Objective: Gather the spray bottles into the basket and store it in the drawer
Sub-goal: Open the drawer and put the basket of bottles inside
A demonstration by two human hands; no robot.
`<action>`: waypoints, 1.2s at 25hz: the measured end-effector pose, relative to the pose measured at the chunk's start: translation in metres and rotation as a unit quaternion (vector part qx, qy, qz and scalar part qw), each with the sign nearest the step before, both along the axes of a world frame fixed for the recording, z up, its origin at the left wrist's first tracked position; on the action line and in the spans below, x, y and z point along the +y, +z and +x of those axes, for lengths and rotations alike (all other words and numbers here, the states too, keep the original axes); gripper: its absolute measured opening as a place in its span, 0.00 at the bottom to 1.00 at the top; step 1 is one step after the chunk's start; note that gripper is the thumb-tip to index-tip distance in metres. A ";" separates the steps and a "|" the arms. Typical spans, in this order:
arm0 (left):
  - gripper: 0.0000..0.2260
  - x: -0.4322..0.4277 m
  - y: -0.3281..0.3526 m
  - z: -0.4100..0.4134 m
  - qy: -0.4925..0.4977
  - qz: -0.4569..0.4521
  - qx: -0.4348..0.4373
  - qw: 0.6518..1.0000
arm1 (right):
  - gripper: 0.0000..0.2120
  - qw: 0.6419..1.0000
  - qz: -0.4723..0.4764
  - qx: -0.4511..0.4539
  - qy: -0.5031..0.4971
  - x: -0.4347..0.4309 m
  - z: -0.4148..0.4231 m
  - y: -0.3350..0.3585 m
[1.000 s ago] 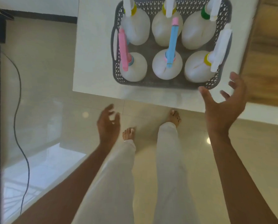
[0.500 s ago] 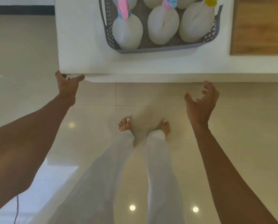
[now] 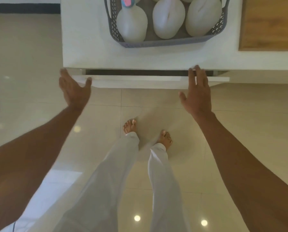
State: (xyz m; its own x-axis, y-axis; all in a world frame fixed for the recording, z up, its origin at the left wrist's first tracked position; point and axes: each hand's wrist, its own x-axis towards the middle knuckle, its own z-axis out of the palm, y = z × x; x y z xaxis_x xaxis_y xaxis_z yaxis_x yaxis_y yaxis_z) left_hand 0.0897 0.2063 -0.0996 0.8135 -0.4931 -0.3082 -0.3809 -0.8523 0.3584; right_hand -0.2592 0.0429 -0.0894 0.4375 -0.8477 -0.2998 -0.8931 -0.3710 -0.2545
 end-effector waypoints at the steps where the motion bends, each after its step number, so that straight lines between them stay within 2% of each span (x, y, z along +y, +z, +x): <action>1: 0.38 0.002 0.003 -0.018 -0.090 0.008 -0.060 0.994 | 0.40 1.000 0.010 0.020 0.012 0.006 -0.002 -0.002; 2: 0.38 0.001 0.006 -0.037 -0.176 0.008 -0.079 0.981 | 0.41 0.999 0.025 0.039 0.022 0.012 -0.004 -0.004; 4: 0.38 -0.001 0.004 -0.069 -0.334 0.047 -0.046 0.940 | 0.42 0.995 0.054 0.074 0.039 0.025 -0.008 -0.009; 6: 0.40 0.002 -0.002 -0.092 -0.410 0.129 -0.018 0.903 | 0.44 0.993 0.064 0.091 0.046 0.036 -0.013 -0.011; 8: 0.42 0.009 -0.005 -0.102 -0.411 0.167 -0.011 0.896 | 0.45 0.991 0.068 0.103 0.047 0.045 -0.016 -0.011; 14: 0.44 0.034 0.004 -0.104 -0.433 0.185 0.018 0.882 | 0.46 0.989 0.100 0.103 0.040 0.072 -0.028 -0.006; 22: 0.41 0.069 0.017 -0.132 -0.403 0.213 0.086 0.886 | 0.46 0.987 0.126 0.098 0.031 0.119 -0.050 -0.002; 27: 0.42 0.096 0.021 -0.142 -0.405 0.245 0.129 0.871 | 0.42 0.985 0.147 0.090 0.032 0.150 -0.069 0.002; 30: 0.40 0.109 0.023 -0.148 -0.403 0.262 0.145 0.865 | 0.45 0.983 0.158 0.082 0.030 0.169 -0.079 0.004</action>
State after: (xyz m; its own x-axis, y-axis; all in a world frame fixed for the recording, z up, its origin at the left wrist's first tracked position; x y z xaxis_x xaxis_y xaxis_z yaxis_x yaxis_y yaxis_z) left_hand -0.0580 0.3151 -0.0765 0.1216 -0.5948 -0.7947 -0.8856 -0.4266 0.1838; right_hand -0.3387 0.2122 -0.0855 0.4072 -0.6747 -0.6156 -0.9109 -0.3496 -0.2193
